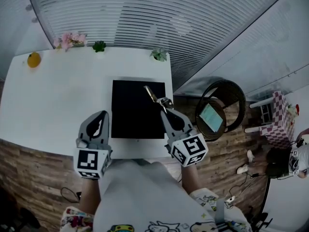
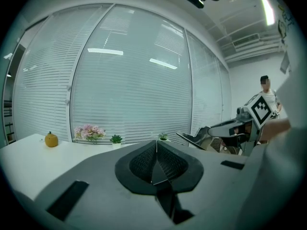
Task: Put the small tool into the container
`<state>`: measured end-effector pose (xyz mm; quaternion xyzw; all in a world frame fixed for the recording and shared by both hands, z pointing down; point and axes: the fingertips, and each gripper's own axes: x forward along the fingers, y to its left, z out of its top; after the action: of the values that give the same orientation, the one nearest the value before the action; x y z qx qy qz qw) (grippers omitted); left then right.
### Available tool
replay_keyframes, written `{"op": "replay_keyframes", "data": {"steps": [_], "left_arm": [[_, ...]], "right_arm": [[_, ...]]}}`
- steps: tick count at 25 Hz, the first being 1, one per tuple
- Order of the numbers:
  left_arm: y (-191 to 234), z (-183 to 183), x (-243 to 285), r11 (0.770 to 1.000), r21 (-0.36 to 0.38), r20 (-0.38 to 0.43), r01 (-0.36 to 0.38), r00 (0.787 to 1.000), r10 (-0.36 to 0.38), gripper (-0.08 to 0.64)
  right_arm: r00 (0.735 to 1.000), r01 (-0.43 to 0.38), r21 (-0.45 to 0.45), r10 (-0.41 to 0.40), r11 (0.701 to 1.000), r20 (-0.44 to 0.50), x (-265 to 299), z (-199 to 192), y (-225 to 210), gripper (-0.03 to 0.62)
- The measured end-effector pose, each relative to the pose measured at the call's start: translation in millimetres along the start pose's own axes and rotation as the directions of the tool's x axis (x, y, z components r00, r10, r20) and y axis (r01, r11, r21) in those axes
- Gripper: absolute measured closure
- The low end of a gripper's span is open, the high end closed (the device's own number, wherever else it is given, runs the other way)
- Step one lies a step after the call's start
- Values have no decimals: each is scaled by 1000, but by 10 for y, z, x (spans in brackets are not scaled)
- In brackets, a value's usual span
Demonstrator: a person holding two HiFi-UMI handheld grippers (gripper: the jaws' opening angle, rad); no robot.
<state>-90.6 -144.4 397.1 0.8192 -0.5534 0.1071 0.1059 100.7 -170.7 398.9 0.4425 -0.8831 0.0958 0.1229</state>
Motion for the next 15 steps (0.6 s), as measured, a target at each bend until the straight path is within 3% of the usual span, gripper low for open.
{"op": "replay_keyframes", "data": {"steps": [3, 15], "left_arm": [[0, -14, 8, 1000, -8, 12, 1, 1000, -1, 554], [21, -245, 24, 999, -32, -60, 0, 998, -2, 554]], "right_arm": [[1000, -20, 5, 20, 1000, -18, 23, -19, 30, 584], [985, -126, 29, 128, 992, -113, 136, -275, 203, 584]]}}
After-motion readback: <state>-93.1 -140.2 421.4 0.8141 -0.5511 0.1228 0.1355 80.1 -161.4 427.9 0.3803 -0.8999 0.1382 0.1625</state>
